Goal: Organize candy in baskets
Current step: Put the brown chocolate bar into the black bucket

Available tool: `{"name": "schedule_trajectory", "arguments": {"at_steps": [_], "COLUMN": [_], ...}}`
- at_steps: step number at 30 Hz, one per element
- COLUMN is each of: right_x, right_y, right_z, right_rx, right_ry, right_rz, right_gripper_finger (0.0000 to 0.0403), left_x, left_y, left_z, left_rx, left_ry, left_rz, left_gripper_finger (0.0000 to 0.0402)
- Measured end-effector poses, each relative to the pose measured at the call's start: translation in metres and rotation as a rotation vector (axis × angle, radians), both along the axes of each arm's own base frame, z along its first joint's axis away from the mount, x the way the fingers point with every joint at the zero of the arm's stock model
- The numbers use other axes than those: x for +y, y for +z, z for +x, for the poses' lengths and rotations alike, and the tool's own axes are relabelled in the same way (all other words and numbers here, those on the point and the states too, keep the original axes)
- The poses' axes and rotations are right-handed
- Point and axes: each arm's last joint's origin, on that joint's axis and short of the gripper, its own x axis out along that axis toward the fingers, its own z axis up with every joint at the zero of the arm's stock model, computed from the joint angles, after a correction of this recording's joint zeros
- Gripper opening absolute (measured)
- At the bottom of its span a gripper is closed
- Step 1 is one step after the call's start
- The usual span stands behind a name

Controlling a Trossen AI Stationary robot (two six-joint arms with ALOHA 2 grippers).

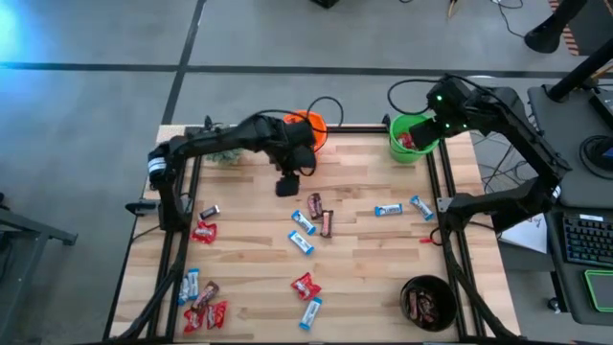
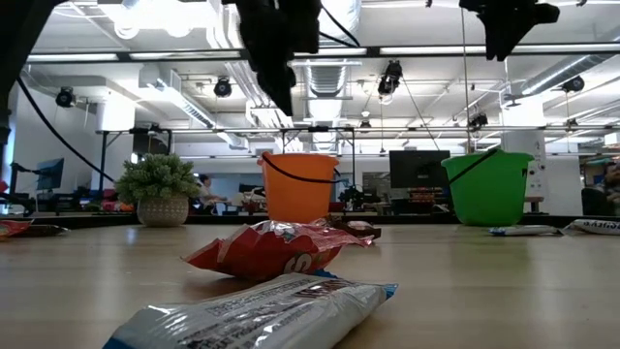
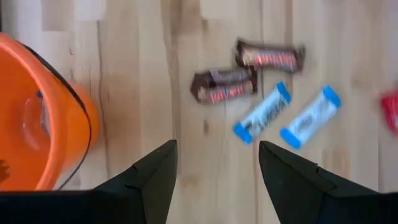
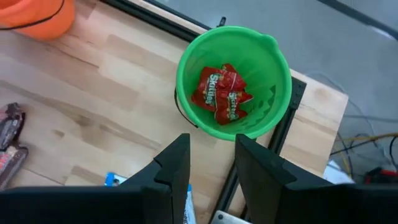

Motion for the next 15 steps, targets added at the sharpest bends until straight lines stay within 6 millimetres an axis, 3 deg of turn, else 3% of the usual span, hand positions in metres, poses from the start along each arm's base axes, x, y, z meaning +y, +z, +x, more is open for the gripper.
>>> {"name": "schedule_trajectory", "arguments": {"at_steps": [8,15], "right_x": [0.004,0.005], "right_y": [0.003,0.004], "right_z": [-0.005,-0.006], "right_rx": [0.020,0.041], "right_ry": [0.070,0.117], "right_rz": [-0.027,-0.041], "right_gripper_finger": [0.0114,0.0114], "left_x": [-0.001,-0.007], "left_y": [-0.020,-0.030], "left_z": [0.026,0.035], "left_rx": [-0.057,-0.035], "left_ry": [0.218,0.449], "left_rz": [-0.082,-0.183], "left_gripper_finger": [0.0207,0.0207]}}
